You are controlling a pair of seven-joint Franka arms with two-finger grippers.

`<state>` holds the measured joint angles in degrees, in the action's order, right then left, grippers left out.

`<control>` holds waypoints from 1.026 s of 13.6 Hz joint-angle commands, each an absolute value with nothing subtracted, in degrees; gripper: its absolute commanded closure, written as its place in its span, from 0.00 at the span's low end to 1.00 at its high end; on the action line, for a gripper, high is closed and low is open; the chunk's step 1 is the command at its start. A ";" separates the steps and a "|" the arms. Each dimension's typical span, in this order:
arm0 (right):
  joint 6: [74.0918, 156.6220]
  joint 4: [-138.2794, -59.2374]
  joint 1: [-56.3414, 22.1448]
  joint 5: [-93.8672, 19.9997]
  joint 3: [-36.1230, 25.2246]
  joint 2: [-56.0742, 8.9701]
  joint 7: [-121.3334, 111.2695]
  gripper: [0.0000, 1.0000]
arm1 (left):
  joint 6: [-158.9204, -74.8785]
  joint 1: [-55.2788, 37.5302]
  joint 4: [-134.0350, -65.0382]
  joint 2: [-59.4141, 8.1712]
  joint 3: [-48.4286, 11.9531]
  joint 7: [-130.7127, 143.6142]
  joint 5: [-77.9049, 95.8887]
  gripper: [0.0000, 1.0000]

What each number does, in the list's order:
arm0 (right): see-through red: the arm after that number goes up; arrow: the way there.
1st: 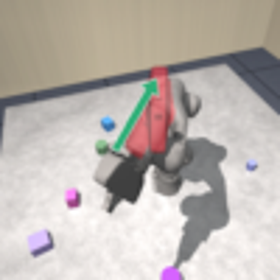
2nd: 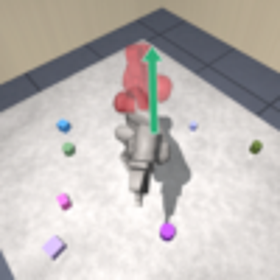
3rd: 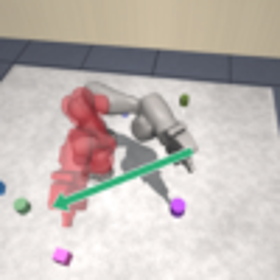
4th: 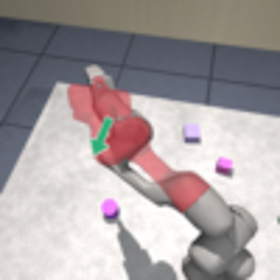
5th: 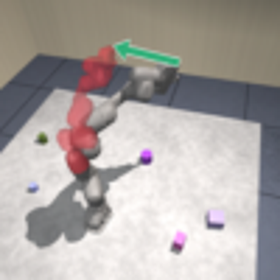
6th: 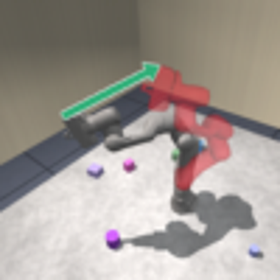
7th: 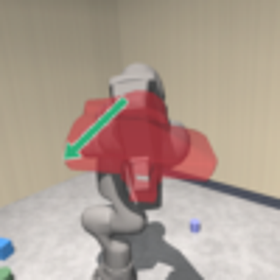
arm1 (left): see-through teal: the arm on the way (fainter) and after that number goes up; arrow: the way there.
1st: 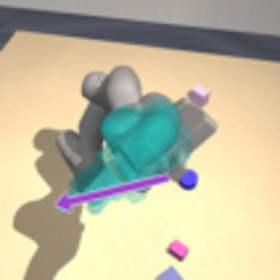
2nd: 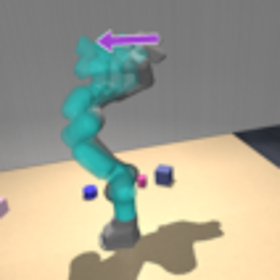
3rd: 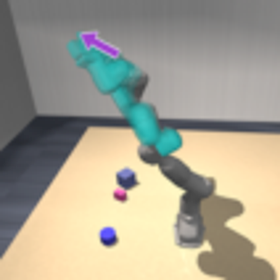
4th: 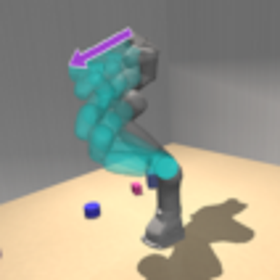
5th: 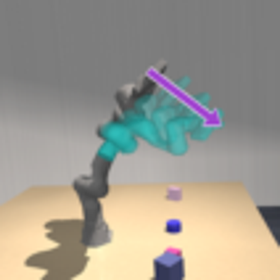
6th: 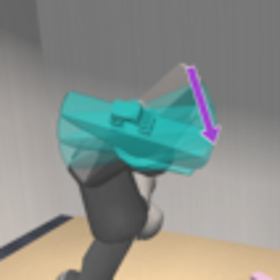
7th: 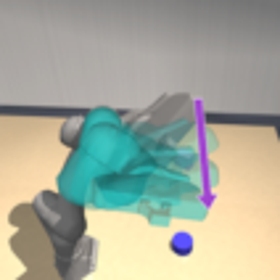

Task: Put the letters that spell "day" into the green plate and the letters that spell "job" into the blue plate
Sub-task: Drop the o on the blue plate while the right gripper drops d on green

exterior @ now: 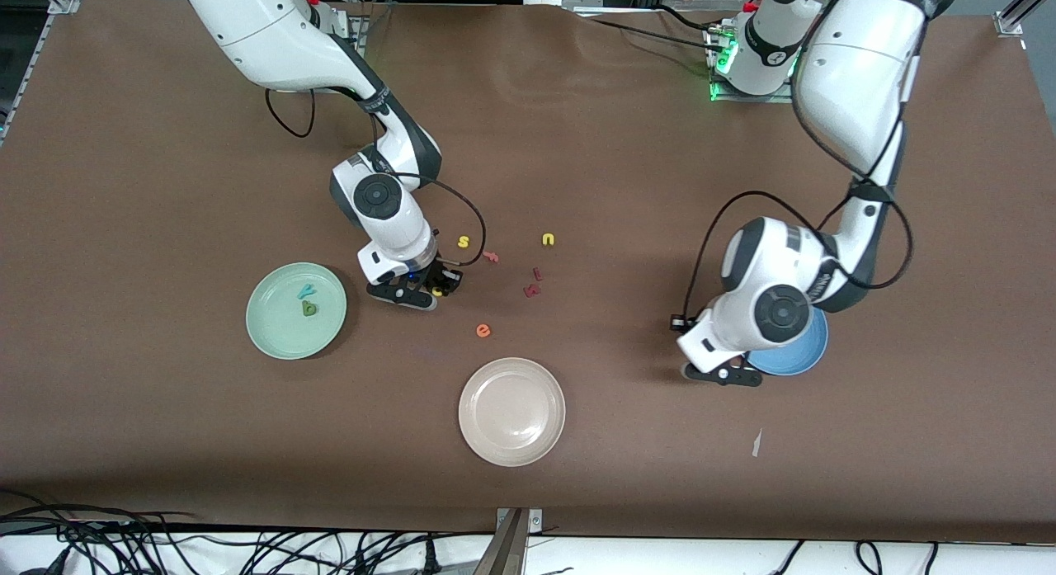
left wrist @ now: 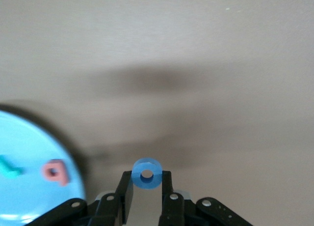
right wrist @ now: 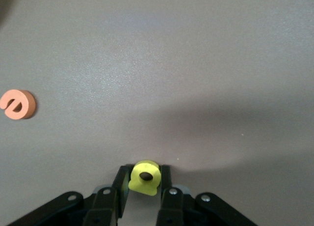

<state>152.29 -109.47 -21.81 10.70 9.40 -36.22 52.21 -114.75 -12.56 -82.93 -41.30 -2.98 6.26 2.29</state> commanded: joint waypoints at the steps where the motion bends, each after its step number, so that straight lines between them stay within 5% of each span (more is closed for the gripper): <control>1: 153.72 -109.42 -22.59 12.22 8.27 -37.27 52.83 0.86 | -113.91 -9.68 -89.54 -35.69 -3.34 -1.20 1.14 0.93; 5: 142.14 -109.34 -19.10 11.69 6.50 -29.46 40.65 0.86 | -115.40 -4.93 -95.09 -32.44 -3.69 -7.80 -4.22 0.92; 7: 139.50 -110.04 -15.31 11.69 6.59 -26.47 33.00 0.86 | -118.37 -2.12 -97.81 -31.82 -3.69 -12.28 -4.22 0.83; 8: 137.83 -110.21 -13.03 11.78 6.68 -25.59 28.87 0.86 | -120.13 -1.50 -99.39 -31.47 -3.69 -12.65 -4.13 0.32; 9: 136.51 -110.65 -10.92 11.69 6.68 -24.27 23.96 0.86 | -120.32 -1.23 -99.32 -31.46 -3.69 -12.83 -4.13 0.00; 11: 136.05 -113.45 -6.79 11.51 6.68 -21.55 17.08 0.85 | -119.71 -0.97 -97.66 -31.46 -3.87 -11.96 -3.43 0.00; 14: 136.58 -117.59 -5.36 6.09 6.68 -18.82 16.52 0.33 | -113.76 -1.32 -91.88 -31.46 -3.96 -11.52 -0.80 0.00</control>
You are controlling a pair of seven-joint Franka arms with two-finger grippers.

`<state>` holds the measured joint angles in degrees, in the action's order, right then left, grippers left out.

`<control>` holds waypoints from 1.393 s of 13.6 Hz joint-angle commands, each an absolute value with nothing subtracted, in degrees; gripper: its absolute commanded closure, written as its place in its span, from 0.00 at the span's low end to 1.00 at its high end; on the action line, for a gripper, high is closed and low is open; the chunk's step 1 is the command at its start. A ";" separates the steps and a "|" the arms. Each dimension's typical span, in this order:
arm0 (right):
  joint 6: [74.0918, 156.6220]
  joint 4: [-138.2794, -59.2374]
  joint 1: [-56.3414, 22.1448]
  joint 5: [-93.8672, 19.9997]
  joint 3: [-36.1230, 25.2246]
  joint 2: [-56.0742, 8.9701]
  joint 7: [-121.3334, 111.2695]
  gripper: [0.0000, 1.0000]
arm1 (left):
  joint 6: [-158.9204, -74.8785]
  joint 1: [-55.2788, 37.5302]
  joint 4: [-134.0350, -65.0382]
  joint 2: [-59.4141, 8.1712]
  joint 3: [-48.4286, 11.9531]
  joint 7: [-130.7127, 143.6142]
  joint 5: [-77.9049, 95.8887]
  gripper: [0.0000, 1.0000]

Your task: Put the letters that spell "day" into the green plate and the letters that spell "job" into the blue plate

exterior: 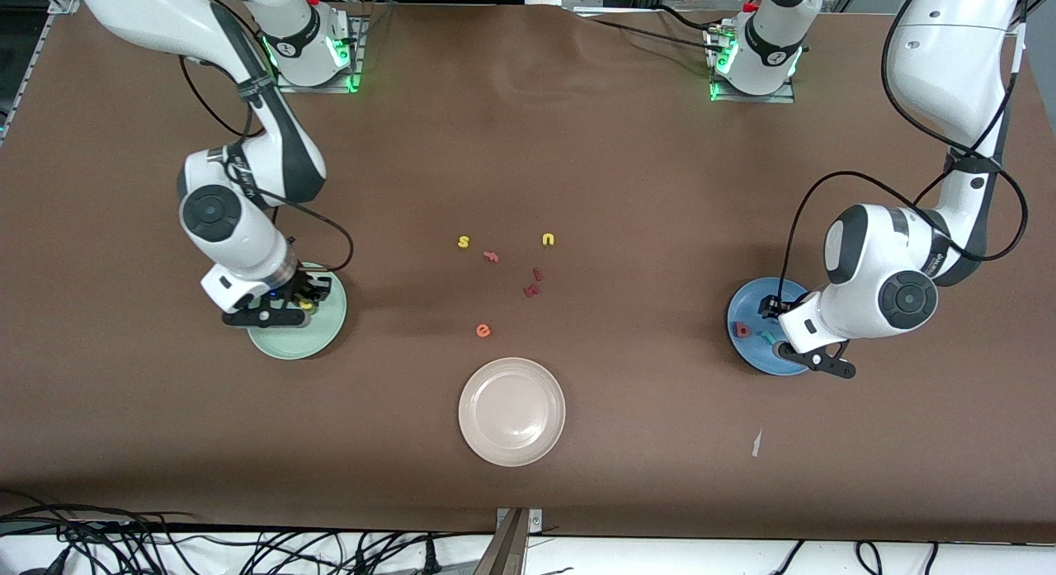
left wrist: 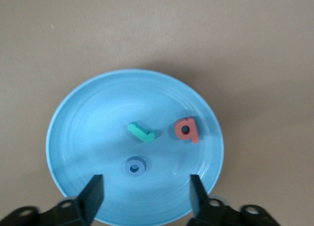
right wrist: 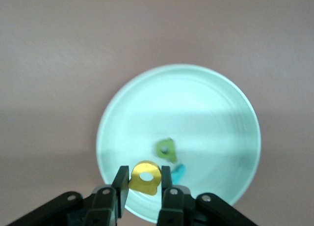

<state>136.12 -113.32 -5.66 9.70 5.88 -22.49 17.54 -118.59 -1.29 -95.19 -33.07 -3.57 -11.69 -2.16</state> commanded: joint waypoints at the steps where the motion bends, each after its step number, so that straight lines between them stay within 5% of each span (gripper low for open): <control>1: 136.15 -117.77 -5.36 4.85 6.68 -18.11 16.44 0.20 | -109.12 -1.32 -88.28 -31.55 -3.87 -11.17 -0.79 0.00; 2: 135.88 -117.77 -5.36 4.66 6.68 -17.41 16.44 0.01 | -104.20 -1.23 -84.41 -31.47 -3.78 -11.08 -0.97 0.00; 9: 133.69 -116.55 -5.27 0.26 6.77 -9.77 15.82 0.00 | -82.89 -1.40 -69.08 -28.50 -1.94 -11.16 -1.67 0.00; 15: 100.69 -92.50 -5.27 0.70 6.50 -8.96 7.83 0.00 | -84.37 -5.53 -78.12 -15.83 2.81 -8.54 -1.58 0.00; 19: 87.91 -82.37 -5.01 0.61 3.96 -9.14 4.76 0.00 | -89.45 -7.81 -84.62 -10.12 5.87 -7.56 -1.85 0.00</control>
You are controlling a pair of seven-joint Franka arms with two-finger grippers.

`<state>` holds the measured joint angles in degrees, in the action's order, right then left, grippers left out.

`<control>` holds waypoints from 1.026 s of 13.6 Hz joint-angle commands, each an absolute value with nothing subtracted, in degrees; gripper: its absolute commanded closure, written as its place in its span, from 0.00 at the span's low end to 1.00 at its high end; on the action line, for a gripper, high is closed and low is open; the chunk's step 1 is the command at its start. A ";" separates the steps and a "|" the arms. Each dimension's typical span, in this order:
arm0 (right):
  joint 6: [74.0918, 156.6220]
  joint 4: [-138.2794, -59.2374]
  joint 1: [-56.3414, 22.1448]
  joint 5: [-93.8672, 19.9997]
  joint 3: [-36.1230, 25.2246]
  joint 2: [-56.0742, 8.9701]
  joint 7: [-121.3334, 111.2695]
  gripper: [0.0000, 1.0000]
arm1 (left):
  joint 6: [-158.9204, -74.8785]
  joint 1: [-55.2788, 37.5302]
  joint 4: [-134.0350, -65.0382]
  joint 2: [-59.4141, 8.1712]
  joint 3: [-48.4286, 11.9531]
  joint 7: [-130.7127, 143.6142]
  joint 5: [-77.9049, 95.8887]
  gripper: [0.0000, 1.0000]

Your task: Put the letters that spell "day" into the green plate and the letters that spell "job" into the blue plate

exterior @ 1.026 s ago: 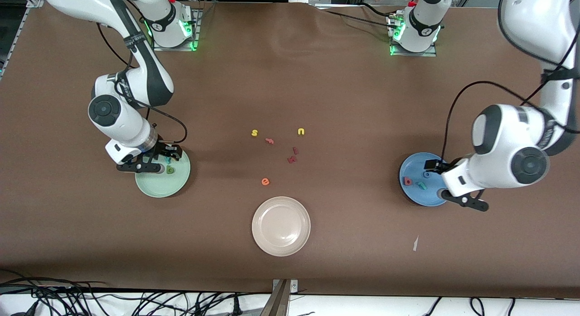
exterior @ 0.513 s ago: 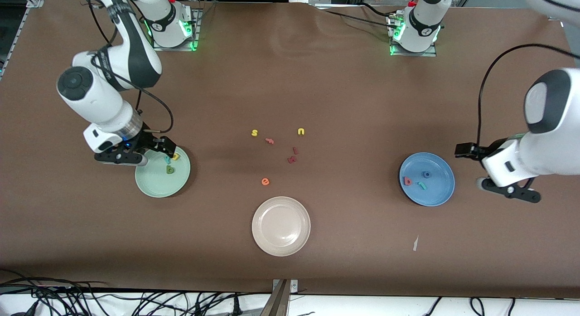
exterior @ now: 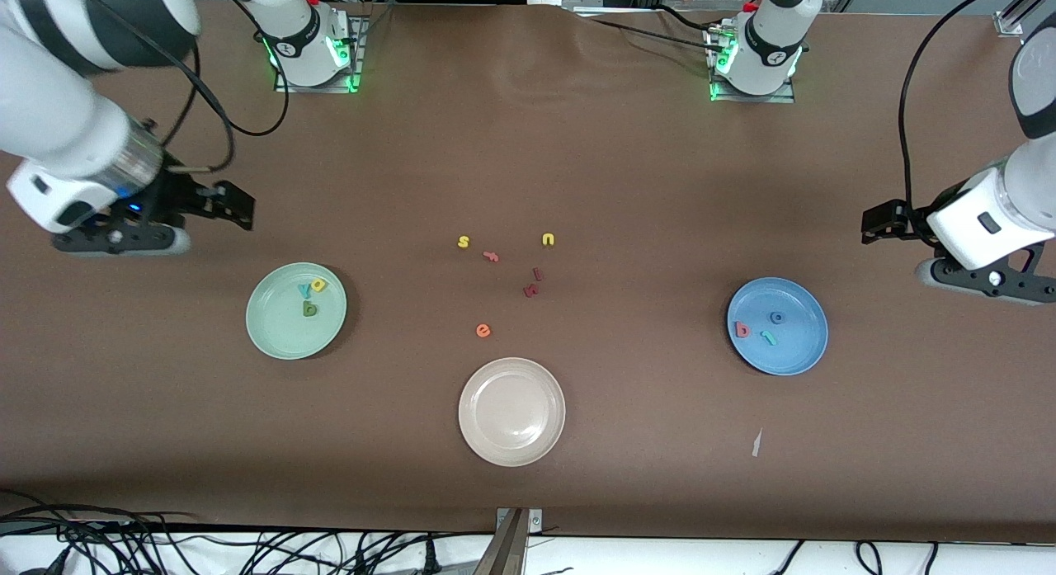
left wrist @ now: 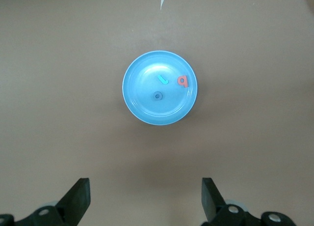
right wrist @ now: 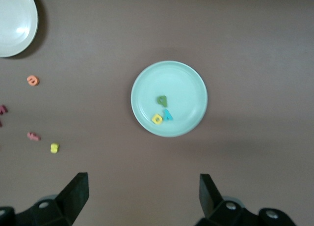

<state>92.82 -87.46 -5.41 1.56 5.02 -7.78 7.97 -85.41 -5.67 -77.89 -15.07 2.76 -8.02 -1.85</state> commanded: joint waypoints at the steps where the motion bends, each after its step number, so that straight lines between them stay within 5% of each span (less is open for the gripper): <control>1: 86.50 -81.14 -4.92 0.70 3.87 -9.31 4.57 0.00 | -90.08 -8.52 -85.77 -9.15 7.02 -7.91 -1.85 0.00; 14: 86.75 -80.33 -4.04 0.70 4.04 -9.23 4.66 0.00 | -94.56 -9.58 -92.98 -3.08 8.09 -4.59 -0.88 0.00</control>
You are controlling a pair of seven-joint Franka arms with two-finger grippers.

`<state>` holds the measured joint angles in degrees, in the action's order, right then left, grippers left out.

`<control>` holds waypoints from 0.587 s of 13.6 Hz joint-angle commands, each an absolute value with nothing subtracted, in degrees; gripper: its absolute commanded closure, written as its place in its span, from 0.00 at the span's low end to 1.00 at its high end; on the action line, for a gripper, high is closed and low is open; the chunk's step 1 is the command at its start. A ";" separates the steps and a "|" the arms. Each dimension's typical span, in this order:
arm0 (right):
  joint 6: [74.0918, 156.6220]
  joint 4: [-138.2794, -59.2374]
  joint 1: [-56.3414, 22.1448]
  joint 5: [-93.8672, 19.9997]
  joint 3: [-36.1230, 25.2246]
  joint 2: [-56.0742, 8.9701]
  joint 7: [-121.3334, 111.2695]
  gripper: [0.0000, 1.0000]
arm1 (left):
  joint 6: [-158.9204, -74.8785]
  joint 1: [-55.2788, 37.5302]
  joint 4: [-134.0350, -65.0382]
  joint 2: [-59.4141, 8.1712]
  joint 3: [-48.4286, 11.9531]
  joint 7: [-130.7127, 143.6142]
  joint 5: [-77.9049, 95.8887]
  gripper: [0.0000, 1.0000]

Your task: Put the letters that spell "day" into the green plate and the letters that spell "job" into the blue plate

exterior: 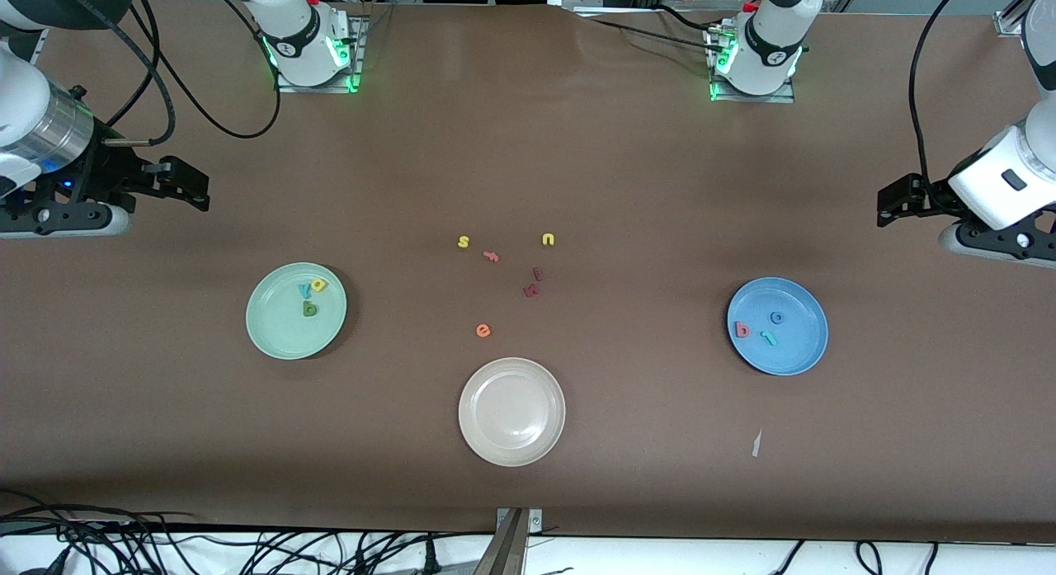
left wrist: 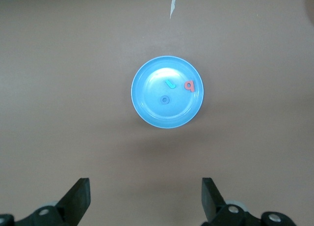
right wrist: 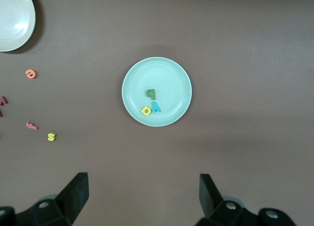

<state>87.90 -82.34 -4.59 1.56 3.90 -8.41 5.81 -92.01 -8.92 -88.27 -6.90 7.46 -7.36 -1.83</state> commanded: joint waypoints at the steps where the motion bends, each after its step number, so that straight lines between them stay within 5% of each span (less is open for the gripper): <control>1: 86.75 -80.33 -4.04 0.79 4.04 -9.23 4.75 0.00 | -94.57 -9.84 -93.08 -3.08 8.09 -3.70 -0.88 0.00; 8: 86.40 -80.33 -4.04 0.79 4.04 -9.14 4.83 0.00 | -94.66 -8.88 -92.90 -3.16 8.00 -2.47 1.41 0.00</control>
